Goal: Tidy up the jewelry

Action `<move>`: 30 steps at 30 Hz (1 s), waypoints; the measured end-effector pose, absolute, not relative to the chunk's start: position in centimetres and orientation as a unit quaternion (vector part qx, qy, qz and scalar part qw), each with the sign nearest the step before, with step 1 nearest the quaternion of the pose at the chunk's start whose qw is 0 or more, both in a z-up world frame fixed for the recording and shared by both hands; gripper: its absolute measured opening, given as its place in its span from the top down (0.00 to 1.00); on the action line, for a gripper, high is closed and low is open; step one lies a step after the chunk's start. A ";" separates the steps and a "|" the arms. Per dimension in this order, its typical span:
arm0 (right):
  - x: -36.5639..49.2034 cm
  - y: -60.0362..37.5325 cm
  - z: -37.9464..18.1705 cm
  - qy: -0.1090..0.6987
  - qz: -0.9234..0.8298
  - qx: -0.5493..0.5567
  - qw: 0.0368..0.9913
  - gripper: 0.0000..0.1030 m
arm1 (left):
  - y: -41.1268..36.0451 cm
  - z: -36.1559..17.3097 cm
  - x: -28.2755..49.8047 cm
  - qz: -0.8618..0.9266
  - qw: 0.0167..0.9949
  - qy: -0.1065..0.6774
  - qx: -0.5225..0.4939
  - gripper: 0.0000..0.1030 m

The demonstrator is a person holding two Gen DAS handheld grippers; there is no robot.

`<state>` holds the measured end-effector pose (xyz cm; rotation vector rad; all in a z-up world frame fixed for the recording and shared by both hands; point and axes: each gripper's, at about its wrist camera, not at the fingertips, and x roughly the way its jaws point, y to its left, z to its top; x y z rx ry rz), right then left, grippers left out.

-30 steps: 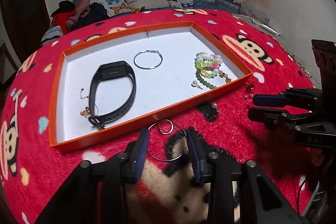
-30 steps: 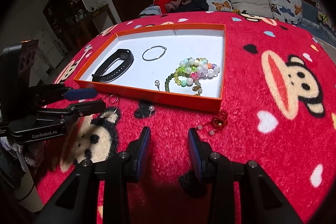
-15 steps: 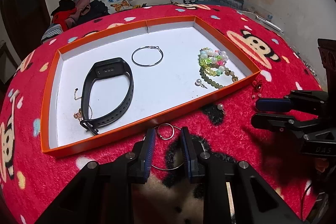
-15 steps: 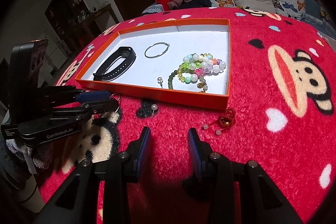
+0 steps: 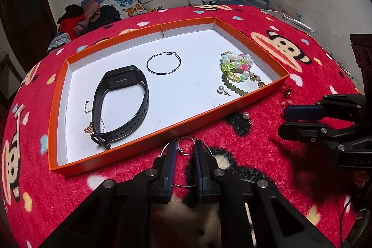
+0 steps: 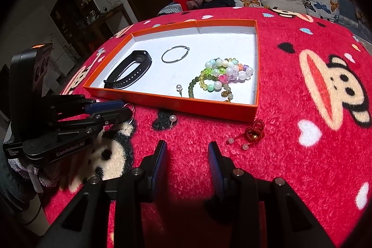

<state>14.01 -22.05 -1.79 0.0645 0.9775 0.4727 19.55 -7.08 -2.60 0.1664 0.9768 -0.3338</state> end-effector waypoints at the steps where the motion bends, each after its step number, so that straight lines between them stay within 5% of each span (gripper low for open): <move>1: 14.0 -22.0 -1.8 0.465 0.225 0.031 0.856 0.61 | -7.0 -2.6 19.4 -0.161 0.866 0.466 0.078 0.89; 25: 14.0 -21.9 -1.3 0.460 0.224 0.029 0.859 0.61 | -6.6 -1.3 17.2 -0.189 0.863 0.463 0.073 0.87; 26: 14.0 -22.0 -1.3 0.459 0.224 0.029 0.859 0.61 | -6.6 -1.3 17.2 -0.189 0.862 0.464 0.075 0.80; 28: 13.9 -22.2 -1.2 0.458 0.224 0.029 0.860 0.61 | -6.5 -1.4 17.1 -0.180 0.862 0.468 0.080 0.46; 30: 13.8 -22.4 -1.0 0.456 0.222 0.030 0.862 0.61 | -6.3 -1.2 16.9 -0.172 0.866 0.463 0.080 0.39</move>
